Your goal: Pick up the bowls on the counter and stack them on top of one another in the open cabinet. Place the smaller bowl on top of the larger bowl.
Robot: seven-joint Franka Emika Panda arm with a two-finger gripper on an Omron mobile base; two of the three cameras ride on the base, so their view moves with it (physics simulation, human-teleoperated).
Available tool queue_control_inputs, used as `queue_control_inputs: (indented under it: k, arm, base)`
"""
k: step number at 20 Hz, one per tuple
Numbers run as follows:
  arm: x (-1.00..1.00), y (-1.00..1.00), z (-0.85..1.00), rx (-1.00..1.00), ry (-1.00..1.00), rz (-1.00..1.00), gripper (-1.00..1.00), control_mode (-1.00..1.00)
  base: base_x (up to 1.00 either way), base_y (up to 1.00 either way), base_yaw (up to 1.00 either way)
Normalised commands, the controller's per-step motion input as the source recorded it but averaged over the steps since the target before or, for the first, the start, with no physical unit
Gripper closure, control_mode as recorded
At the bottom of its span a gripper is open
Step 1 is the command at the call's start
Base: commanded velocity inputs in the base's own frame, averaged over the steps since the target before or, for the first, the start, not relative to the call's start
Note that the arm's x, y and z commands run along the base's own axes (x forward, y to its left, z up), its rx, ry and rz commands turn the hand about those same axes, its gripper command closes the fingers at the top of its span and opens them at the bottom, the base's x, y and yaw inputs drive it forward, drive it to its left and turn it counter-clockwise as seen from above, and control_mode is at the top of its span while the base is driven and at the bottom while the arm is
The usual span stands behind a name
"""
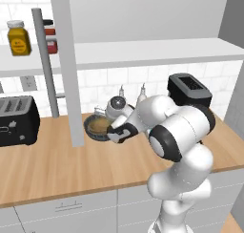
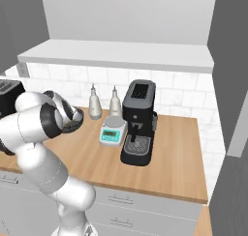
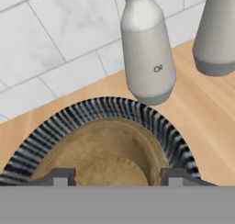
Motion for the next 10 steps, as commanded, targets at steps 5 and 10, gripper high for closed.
queue_control_inputs:
  k: [5, 10]
  arm:
    - [-0.54, -0.15, 0.33, 0.02, 0.12, 0.0, -1.0, -1.0]
    - [0.0, -0.02, 0.0, 0.0, 0.25, 0.01, -1.0, -1.0]
  base:
    - [0.0, 0.0, 0.0]
    - [0.0, 0.0, 0.0]
